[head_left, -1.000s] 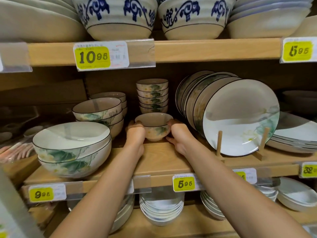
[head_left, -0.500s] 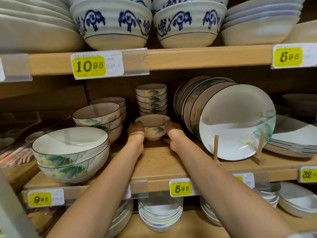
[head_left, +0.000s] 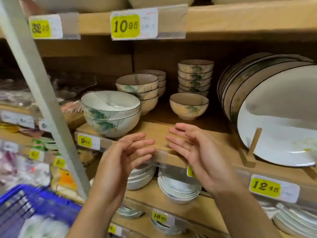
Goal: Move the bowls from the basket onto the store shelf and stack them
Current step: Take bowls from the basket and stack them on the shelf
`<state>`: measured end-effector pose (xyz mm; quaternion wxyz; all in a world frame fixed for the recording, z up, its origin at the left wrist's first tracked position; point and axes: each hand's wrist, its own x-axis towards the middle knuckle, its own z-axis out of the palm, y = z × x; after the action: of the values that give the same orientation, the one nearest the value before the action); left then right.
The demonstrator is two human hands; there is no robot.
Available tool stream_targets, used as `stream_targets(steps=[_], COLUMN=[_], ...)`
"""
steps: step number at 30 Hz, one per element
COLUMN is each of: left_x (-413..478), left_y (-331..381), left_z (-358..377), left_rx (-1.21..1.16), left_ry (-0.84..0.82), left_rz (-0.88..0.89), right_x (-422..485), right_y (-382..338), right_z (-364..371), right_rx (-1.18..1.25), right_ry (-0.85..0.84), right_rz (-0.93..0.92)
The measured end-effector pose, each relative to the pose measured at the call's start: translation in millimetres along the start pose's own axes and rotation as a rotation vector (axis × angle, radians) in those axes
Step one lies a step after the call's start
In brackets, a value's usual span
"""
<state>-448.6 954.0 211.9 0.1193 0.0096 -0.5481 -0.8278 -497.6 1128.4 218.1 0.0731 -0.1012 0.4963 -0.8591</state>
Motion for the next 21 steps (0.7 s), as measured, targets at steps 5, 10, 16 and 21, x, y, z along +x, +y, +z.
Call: stream_targets(steps=[5,10,16,21], left_x=[-46.5,-85.1,-131.6,-165.1], left_y=[-0.4,13.1,26.6,30.1], left_z=[-69.8,-176.0,-313.8,-401.3], left_rx=[-0.052,-0.087,0.022,0.082], left_ry=[0.251,0.503,0.742,0.831], left_rz=[0.001,-0.038,-0.165,-0.283], right_x=[-9.7,-26.6,-30.6,-34.1], right_y=[56.6,140.4,245.6,333.4], right_z=[54.6,120.8,191.5,234.6], right_rx=[-0.046,-0.135,-0.225,-0.313], right_ry=[-0.158,-0.287,-0.309,-0.246], right_rz=[0.171,0.368,0.543,0.694])
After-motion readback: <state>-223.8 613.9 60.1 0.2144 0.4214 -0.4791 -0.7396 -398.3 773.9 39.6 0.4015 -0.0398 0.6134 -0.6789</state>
